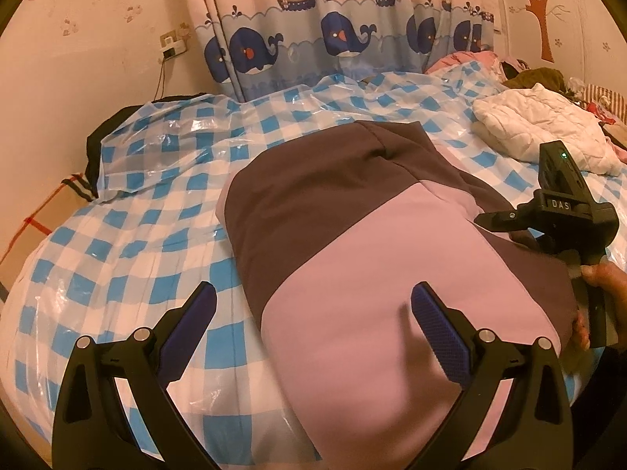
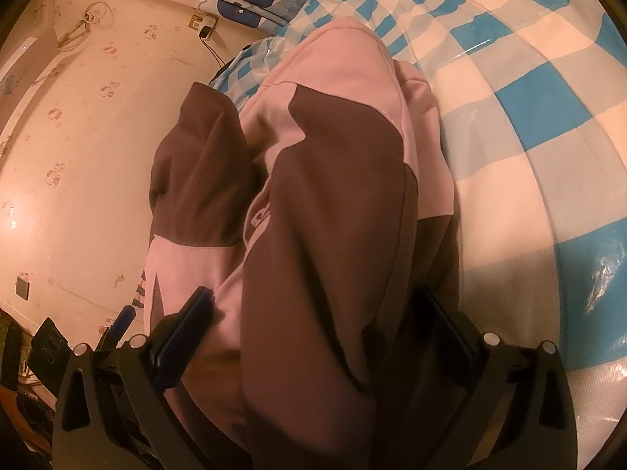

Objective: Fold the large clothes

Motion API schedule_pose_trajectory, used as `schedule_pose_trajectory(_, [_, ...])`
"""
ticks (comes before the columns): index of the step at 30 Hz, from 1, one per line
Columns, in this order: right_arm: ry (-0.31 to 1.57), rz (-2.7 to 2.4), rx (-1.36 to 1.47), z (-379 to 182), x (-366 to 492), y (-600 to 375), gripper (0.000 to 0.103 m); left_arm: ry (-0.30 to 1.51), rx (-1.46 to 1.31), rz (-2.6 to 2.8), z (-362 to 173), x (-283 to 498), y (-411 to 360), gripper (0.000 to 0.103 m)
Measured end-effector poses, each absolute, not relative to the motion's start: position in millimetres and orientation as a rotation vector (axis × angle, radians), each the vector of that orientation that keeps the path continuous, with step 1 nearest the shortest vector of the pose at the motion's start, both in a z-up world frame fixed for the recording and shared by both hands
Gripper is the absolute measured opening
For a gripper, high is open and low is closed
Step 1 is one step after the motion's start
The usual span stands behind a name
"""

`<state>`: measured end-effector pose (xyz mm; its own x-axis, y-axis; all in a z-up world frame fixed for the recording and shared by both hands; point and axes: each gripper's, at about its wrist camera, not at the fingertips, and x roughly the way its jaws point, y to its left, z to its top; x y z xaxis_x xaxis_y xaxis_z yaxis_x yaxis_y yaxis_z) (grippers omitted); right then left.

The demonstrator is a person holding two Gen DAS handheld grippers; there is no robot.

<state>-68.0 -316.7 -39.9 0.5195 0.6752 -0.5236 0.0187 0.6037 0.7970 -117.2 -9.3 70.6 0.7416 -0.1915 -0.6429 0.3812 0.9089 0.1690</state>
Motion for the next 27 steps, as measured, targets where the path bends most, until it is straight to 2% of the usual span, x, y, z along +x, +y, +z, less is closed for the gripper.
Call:
schedule_pose_trajectory(19, [0.955,0.458,0.850,-40.5,-68.3,-314.9,0.098,0.669,0.249,-0.344,72.9,-113.3,-5.0,0.096])
schedule_pose_trajectory(21, [0.956,0.460,0.851,-40.7,-68.1,-314.4,0.098,0.704,0.138,-0.358,71.7,-100.5,9.2,0.096])
schedule_pose_trajectory(27, [0.956,0.463,0.853,-40.4,-67.1,-313.6,0.098,1.005,-0.605,-0.424,11.8,-31.4,111.6,0.096])
